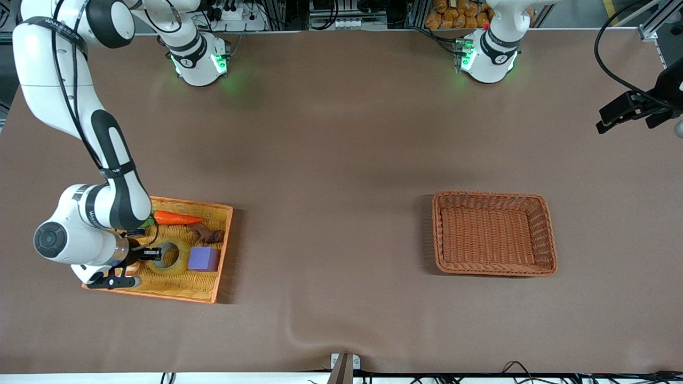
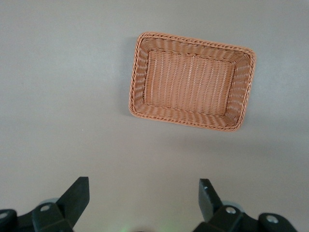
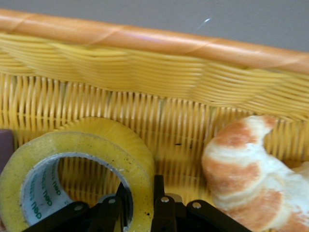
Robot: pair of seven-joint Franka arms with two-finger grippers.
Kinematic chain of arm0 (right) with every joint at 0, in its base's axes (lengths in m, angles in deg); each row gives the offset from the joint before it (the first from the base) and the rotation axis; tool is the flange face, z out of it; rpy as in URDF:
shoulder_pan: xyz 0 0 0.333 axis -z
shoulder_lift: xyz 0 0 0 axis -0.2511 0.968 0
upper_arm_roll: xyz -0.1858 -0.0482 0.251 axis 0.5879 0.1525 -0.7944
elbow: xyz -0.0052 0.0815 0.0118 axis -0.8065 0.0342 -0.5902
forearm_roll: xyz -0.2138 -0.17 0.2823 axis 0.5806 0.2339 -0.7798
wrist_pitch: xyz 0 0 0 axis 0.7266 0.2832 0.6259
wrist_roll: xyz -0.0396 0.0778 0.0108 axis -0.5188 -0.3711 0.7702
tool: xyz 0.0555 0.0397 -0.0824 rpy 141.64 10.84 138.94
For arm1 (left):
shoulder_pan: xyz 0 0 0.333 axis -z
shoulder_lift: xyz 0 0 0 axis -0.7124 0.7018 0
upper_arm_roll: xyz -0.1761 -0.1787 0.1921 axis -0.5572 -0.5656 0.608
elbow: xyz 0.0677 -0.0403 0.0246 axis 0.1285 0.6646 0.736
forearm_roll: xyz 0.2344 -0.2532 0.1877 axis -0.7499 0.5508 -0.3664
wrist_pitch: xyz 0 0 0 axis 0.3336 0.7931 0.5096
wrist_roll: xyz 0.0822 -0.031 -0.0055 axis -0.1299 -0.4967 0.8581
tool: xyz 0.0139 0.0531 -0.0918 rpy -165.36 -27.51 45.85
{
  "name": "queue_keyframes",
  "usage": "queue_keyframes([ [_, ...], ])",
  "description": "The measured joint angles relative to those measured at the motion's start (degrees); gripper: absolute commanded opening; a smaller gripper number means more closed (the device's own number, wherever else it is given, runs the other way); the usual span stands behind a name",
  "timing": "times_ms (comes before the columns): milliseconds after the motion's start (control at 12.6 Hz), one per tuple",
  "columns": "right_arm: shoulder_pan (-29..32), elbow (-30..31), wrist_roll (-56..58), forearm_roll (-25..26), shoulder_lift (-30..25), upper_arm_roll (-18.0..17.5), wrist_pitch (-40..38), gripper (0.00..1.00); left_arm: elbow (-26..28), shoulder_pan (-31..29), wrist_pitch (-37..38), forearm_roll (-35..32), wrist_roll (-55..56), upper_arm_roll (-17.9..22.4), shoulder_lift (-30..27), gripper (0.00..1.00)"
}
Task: Transfer tape with both arms
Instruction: 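Close the right gripper on the tape roll's rim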
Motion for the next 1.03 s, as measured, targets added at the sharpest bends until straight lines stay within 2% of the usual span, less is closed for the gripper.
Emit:
queue_keyframes([
  [238, 1.41, -2.32, 2.88, -0.6, -3.14, -0.16, -6.71, 0.0, -0.02, 0.18, 0.01, 0.0, -0.02, -0.37, 0.01, 1.0],
  [476, 1.43, -3.25, 3.02, -0.8, -11.39, -0.54, -18.31, 0.0, -0.06, 0.36, 0.04, 0.0, -0.02, -0.81, 0.06, 1.0],
  [635, 1.41, -3.18, 3.02, -0.83, -16.18, -0.91, -23.18, 0.0, -0.09, 0.35, 0.06, 0.0, -0.02, -0.79, 0.11, 1.0],
  [873, 0.58, -2.92, 2.9, -1.03, -19.35, -1.57, -26.35, 0.0, -0.09, 0.34, 0.07, 0.0, -0.02, -0.78, 0.16, 1.0],
  [1032, -2.34, -2.81, -1.26, -1.22, -20.09, -1.75, -26.79, 0.0, -0.09, 0.34, 0.07, 0.0, -0.02, -0.78, 0.17, 1.0],
])
